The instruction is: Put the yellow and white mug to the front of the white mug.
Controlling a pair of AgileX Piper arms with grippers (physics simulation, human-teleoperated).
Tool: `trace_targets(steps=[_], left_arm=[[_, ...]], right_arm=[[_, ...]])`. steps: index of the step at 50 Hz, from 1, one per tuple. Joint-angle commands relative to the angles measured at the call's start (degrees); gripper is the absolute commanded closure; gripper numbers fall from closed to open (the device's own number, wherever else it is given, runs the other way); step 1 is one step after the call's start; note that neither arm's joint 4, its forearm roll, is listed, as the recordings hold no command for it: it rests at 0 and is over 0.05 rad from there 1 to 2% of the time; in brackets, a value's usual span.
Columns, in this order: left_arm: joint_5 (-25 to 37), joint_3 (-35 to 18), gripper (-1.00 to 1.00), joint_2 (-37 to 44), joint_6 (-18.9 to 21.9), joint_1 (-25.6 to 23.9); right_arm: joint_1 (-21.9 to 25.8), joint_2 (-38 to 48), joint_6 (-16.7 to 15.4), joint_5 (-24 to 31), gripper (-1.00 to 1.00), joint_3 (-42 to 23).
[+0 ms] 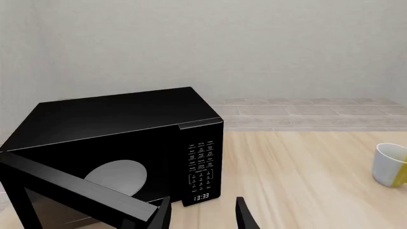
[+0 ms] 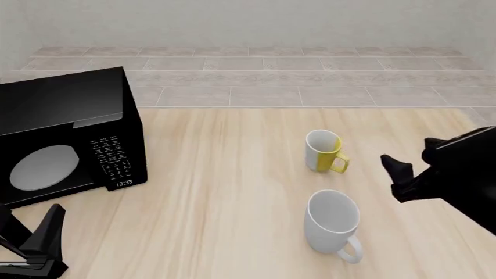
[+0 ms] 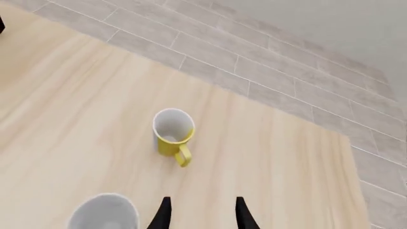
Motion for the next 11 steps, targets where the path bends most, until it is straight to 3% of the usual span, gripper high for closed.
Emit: trace_targets(steps=[1, 11], left_arm=[[0.0, 0.0, -1.0, 0.0, 0.0, 0.0], [0.0, 0.0, -1.0, 0.0, 0.0, 0.0]], right_arm=[[-1.01, -8.17, 1.08, 3.65, -1.0, 2.01], [-3.07, -17.54, 0.69, 9.87, -1.0, 1.56]])
